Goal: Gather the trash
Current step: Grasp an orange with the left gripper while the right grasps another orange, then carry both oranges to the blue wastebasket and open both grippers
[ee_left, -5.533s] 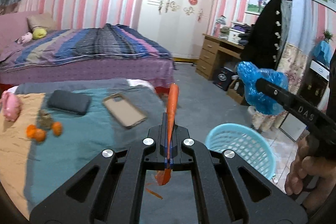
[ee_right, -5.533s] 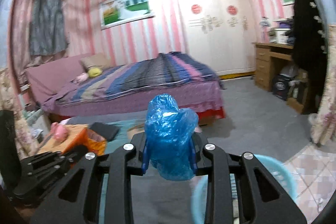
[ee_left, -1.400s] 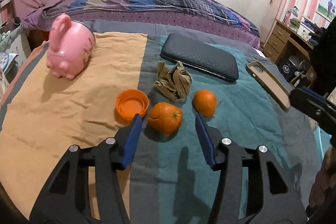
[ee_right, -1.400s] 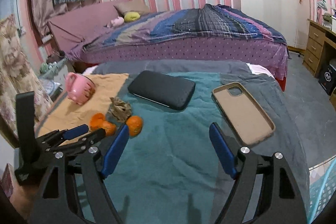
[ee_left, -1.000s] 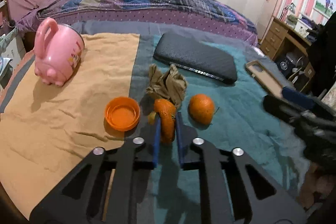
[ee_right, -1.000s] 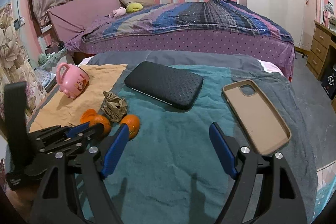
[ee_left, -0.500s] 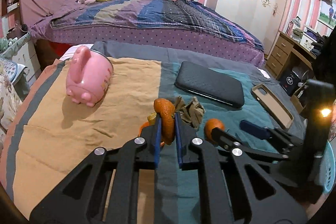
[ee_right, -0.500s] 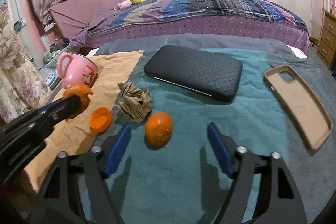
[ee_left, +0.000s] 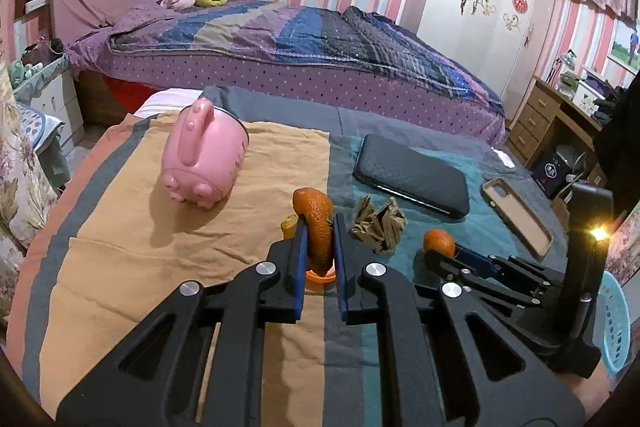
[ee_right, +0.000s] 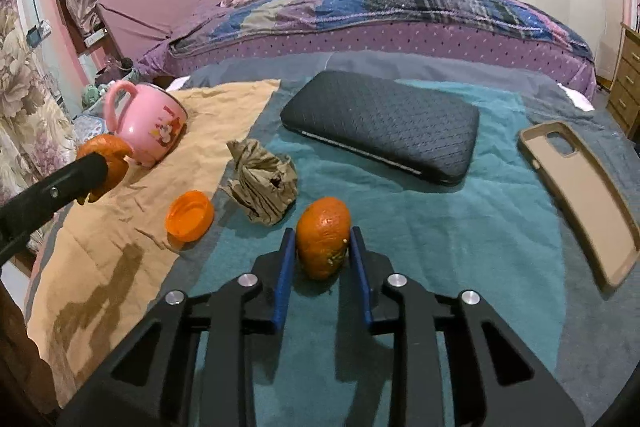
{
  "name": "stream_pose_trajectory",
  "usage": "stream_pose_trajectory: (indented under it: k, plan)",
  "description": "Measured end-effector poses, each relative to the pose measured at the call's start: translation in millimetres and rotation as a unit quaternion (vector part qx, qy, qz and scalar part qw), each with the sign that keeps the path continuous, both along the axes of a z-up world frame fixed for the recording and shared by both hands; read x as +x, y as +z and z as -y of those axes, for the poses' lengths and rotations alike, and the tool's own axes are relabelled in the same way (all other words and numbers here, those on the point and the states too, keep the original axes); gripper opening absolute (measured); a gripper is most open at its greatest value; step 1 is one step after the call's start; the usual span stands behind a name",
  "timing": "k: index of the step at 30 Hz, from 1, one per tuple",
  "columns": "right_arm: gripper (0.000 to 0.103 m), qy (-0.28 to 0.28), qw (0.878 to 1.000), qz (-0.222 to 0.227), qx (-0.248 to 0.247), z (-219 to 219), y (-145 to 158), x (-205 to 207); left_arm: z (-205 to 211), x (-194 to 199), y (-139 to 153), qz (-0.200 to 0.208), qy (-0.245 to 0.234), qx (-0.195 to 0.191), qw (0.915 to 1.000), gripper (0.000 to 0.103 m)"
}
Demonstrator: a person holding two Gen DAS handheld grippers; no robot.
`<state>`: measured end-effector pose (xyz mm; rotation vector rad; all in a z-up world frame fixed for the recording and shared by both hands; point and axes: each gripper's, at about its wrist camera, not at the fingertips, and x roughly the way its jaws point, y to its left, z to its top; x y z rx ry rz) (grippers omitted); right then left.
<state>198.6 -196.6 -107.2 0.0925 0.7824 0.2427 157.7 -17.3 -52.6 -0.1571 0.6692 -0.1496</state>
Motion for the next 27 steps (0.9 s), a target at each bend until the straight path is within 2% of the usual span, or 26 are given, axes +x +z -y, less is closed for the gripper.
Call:
stream_pose_trajectory:
  k: [13, 21, 27]
  plan:
    - [0.027, -0.027, 0.996, 0.085, 0.023, 35.7, 64.2, -69.6, 14.3, -43.2, 20.4, 0.030, -0.013, -0.004, 0.9995, 0.011]
    - [0.027, -0.047, 0.992, 0.117, 0.030, 66.3, 89.2, -127.2, 19.9, -82.9, 32.4, 0.055, -0.018, 0.003, 0.9983, 0.011]
    - [0.027, -0.064, 0.988, 0.139, 0.020, 97.0, 108.3, -165.9, 40.6, -108.3, 44.4, 0.077, -0.036, 0.003, 0.9963, 0.011]
